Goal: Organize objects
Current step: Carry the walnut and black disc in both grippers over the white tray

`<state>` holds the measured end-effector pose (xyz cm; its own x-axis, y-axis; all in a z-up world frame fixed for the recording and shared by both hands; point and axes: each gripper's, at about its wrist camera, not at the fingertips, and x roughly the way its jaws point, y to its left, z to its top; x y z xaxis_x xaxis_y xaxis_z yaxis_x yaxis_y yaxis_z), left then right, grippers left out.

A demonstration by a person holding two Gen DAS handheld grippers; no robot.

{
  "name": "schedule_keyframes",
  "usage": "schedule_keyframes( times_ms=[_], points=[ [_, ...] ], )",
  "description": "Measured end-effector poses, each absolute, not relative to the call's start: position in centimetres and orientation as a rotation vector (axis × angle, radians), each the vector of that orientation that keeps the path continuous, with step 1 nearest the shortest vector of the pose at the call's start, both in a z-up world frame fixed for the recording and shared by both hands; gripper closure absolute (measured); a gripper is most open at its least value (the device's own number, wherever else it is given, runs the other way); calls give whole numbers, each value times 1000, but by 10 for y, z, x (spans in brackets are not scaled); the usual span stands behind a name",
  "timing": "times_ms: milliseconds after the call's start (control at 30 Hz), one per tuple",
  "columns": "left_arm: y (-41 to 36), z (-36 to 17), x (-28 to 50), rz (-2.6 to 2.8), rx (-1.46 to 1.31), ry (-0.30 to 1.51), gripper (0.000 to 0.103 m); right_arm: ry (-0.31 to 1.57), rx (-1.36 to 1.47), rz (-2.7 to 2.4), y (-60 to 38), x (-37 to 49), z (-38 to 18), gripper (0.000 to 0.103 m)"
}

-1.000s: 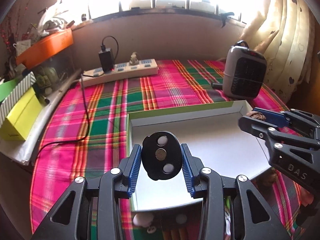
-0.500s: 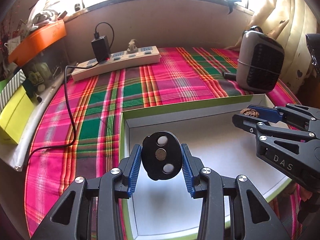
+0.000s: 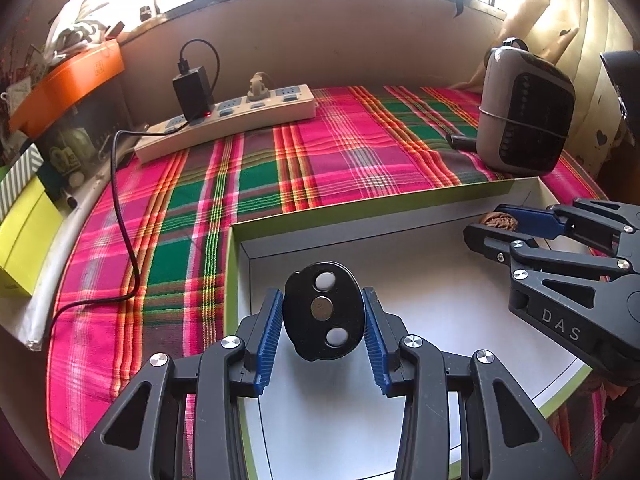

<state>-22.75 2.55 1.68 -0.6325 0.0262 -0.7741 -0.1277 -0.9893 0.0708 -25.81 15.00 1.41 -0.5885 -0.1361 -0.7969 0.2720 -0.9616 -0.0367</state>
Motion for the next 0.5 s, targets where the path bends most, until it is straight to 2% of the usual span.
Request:
schedule_keyframes(
  times_ms=[500],
  points=[
    [27, 11, -229, 2740, -1325, 186, 65, 241, 1327, -2603, 148, -261, 8, 71]
  ],
)
